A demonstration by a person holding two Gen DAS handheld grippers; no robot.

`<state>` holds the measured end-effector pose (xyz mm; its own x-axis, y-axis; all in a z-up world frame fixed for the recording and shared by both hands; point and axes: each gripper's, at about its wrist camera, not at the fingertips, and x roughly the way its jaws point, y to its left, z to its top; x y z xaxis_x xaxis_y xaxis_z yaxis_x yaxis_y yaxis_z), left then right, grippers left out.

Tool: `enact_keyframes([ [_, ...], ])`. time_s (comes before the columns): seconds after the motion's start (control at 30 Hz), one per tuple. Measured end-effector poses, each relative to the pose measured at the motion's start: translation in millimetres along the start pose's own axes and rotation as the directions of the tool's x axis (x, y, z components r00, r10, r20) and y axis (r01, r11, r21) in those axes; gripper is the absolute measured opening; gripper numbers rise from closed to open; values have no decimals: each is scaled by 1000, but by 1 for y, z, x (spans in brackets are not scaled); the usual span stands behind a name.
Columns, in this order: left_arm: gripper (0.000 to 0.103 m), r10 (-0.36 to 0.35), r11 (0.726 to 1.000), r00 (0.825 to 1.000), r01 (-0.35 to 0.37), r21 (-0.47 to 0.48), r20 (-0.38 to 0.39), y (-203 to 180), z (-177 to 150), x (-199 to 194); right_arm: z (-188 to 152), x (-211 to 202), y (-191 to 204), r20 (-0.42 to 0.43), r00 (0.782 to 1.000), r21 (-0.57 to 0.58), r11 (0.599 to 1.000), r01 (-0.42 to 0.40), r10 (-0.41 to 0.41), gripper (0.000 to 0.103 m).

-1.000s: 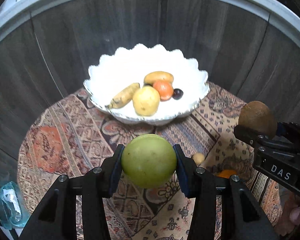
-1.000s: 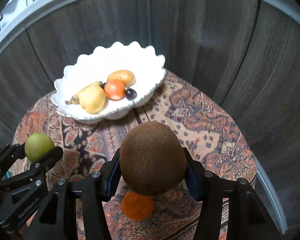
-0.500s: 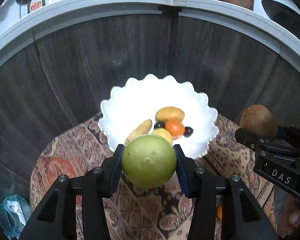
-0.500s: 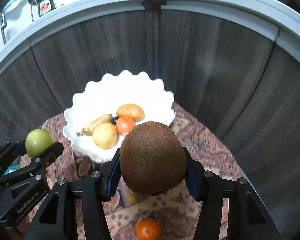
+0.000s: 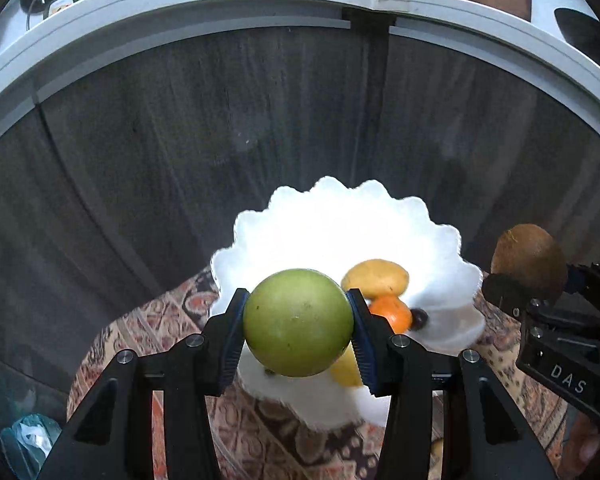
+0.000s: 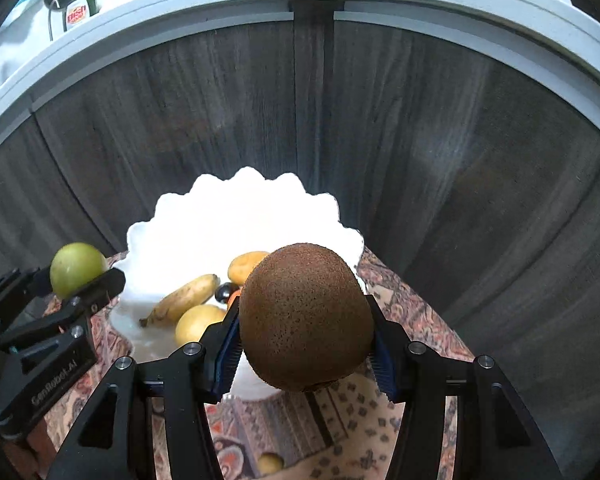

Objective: Organize fruits
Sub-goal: 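Carry the green fruit with the left gripper while the right gripper carries the kiwi to the bowl, then open the left gripper over the bowl while the right gripper releases the kiwi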

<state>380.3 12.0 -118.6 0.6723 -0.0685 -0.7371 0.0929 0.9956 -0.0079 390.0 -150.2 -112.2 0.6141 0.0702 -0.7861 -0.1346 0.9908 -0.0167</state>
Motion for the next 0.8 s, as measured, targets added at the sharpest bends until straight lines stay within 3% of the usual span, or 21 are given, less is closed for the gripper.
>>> enact_keyframes([
  [0.37,47,5,1000,1000,-4,7,-24,5,16,51,19,43,-3,-43,999,13,999,29,-29,56],
  [0.8,48,-19,1000,996,19,5,-86,4,12,89,19,73,-2,-84,996,-1,999,41,-41,56],
])
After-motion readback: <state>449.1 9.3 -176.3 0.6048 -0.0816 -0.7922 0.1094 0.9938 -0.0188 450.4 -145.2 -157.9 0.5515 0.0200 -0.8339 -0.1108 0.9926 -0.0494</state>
